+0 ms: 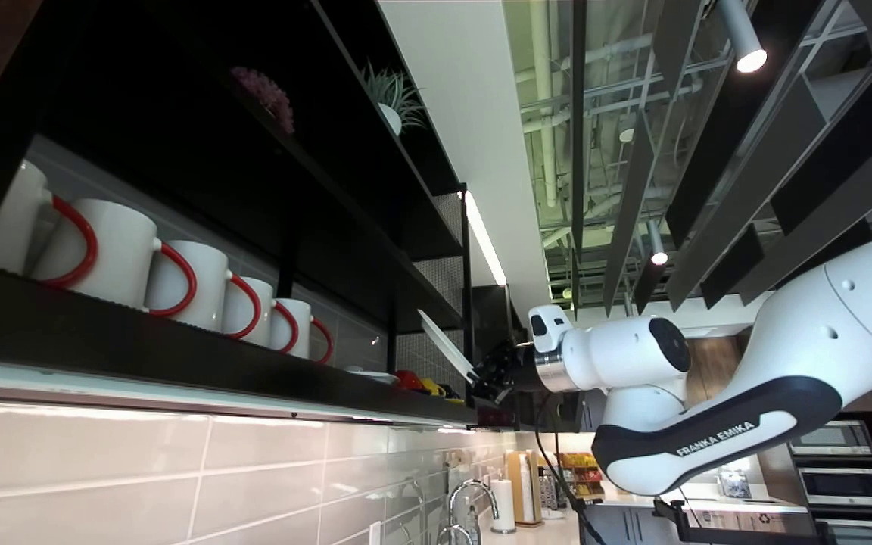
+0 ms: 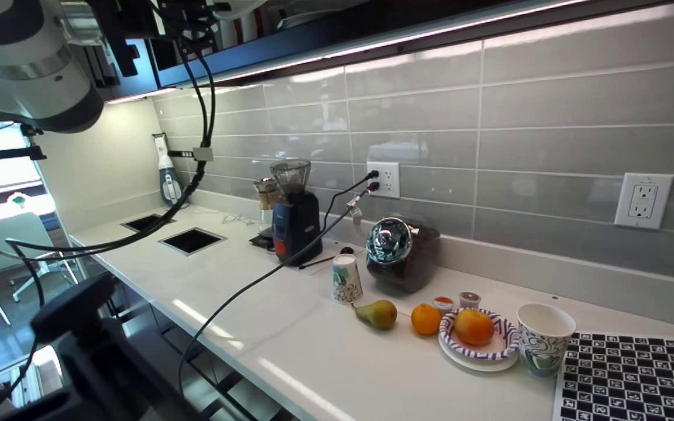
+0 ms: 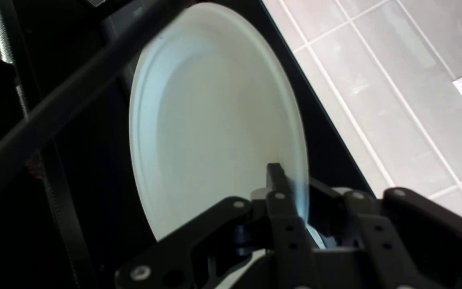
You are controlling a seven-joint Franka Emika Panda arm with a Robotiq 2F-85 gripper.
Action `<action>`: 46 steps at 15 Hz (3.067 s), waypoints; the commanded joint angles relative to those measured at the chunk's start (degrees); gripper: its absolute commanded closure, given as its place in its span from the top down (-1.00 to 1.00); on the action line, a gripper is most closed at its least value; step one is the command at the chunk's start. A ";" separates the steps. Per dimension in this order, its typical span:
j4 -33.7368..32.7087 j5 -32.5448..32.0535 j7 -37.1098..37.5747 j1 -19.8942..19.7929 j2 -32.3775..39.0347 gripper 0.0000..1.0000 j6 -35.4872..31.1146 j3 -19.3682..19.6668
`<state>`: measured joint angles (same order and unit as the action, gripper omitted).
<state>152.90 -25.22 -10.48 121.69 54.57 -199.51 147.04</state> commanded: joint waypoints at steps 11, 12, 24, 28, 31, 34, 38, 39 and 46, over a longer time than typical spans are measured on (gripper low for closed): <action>-6.85 -0.08 -8.04 10.88 -8.24 -0.97 10.18 4.03; -7.92 0.12 -9.01 11.68 -8.97 -0.97 12.52 4.01; -20.63 37.10 -49.24 18.25 -10.44 -0.97 35.21 2.09; -24.34 45.26 -59.96 15.48 -9.60 -0.97 41.34 2.17; -26.27 48.96 -65.41 12.56 -8.93 -0.97 44.07 2.27; -28.48 53.10 -71.62 10.36 -9.76 -0.97 46.59 2.33; -33.66 59.46 -79.58 7.87 -13.91 -0.97 51.33 2.33; -34.56 60.46 -81.02 7.39 -14.49 -0.97 52.45 2.33; -39.77 60.43 -88.09 5.66 -18.85 -0.97 59.40 2.34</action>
<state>116.96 34.38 -93.92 127.90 39.21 -143.50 149.38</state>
